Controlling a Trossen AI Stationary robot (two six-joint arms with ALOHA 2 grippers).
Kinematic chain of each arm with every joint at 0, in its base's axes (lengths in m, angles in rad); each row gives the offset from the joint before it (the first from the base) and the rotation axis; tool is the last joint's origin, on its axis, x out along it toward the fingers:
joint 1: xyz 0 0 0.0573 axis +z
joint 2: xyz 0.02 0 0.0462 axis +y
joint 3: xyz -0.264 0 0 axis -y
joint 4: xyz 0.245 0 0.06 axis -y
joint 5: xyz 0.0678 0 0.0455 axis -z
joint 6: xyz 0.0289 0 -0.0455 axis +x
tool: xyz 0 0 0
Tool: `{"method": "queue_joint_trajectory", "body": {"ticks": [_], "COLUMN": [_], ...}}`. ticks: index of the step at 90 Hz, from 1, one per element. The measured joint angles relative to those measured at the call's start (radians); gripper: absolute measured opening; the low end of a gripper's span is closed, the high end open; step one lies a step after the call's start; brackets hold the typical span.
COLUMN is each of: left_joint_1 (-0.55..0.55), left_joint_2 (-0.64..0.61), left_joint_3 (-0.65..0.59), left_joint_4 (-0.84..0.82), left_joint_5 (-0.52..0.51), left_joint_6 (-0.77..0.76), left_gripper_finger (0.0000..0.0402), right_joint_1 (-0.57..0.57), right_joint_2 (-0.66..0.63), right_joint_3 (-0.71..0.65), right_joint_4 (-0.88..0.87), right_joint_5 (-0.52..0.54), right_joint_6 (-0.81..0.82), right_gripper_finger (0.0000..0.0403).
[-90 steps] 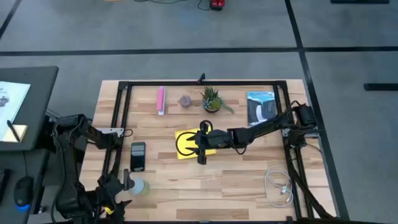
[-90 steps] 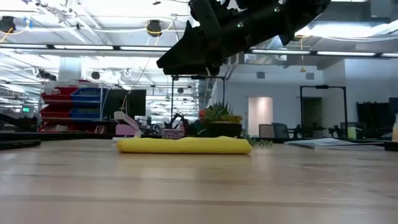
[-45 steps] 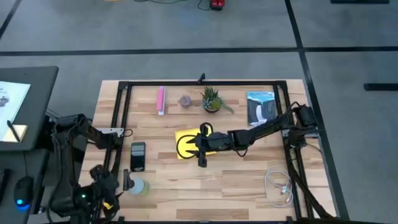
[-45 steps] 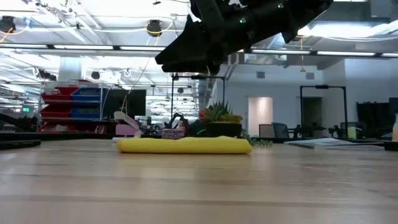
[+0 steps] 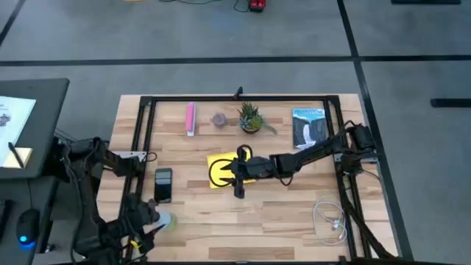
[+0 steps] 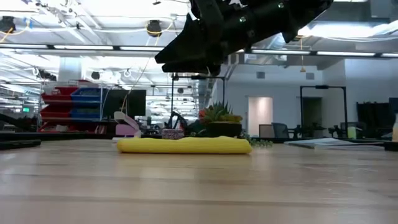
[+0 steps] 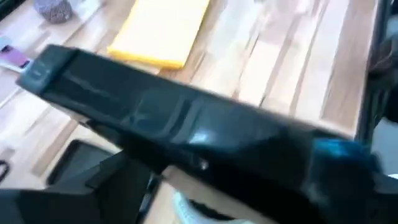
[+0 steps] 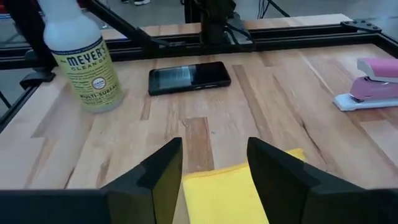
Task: Apply microfiber cloth
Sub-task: Move the spray bottle to the center right
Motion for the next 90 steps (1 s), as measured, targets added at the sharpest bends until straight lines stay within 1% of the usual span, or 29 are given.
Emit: {"method": "queue_joint_trajectory", "body": {"ticks": [15,31,41,54,60,64,72,90], "left_joint_1": [0.01,0.034,0.043,0.043,0.039,0.039,0.039,0.066], "left_joint_2": [0.0,0.0,0.0,-0.003,-0.003,-0.003,-0.003,-0.003], "left_joint_3": [-0.004,-0.004,-0.004,-0.004,-0.004,-0.004,-0.005,-0.005], "left_joint_4": [0.004,0.013,0.03,0.044,0.047,0.047,0.048,0.068], "left_joint_5": [-0.051,-0.069,-0.069,-0.036,-0.029,-0.027,-0.028,-0.051], "left_joint_6": [-0.029,-0.067,-0.086,-0.084,-0.09,-0.098,-0.102,-0.103], "left_gripper_finger": [0.0326,0.0326,0.0326,0.0326,0.0319,0.0309,0.0275,0.016], "right_joint_1": [0.004,0.004,0.004,0.004,0.005,0.005,0.005,0.017], "right_joint_2": [0.0,0.0,0.0,0.0,0.0,0.0,0.0,-0.02], "right_joint_3": [0.0,0.0,0.0,0.0,0.0,0.0,0.0,0.0], "right_joint_4": [-0.001,-0.001,-0.001,-0.001,-0.002,-0.001,-0.002,-0.015], "right_joint_5": [0.0,0.0,0.0,0.0,0.0,0.0,0.0,0.007], "right_joint_6": [-0.001,-0.002,-0.003,-0.003,-0.003,-0.003,-0.003,-0.005], "right_gripper_finger": [0.017,0.017,0.017,0.017,0.017,0.017,0.017,0.017]}}
